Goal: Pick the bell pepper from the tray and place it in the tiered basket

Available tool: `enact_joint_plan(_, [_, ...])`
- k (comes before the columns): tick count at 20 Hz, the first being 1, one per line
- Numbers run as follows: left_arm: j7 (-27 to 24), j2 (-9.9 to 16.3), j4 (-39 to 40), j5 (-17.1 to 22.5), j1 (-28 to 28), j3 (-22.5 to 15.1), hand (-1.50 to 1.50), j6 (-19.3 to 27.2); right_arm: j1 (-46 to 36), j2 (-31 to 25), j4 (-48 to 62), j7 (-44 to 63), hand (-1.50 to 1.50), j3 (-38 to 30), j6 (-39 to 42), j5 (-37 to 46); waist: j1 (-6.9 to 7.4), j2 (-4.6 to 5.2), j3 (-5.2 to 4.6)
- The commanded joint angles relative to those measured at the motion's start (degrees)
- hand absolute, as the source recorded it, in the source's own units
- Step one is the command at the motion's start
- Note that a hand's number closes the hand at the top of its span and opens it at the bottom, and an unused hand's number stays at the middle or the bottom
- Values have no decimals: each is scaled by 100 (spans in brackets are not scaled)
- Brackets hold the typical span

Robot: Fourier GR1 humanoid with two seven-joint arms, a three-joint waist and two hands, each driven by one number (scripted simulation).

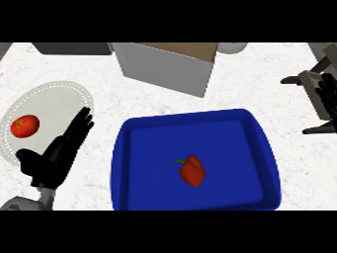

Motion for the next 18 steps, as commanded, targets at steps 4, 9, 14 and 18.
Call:
enact_joint_plan(4, [218,607,-45,-755,-447,526,0,786,-62,1143,-633,305,150,860,169,-310,93,11,110])
enact_joint_plan(9, [148,862,208,-1061,-318,613,0,974,555,1027,-168,895,-150,741,-1739,1061,-111,27,66])
enact_joint_plan(14, [579,431,140,-1515,-572,408,0,1459,1581,1608,-1899,1428,-150,1520,-2495,1678,-90,21,95])
enact_joint_plan(18, [538,672,224,-1334,-524,620,0,1047,1342,475,-3048,2817,-150,1533,-1604,1837,-81,17,84])
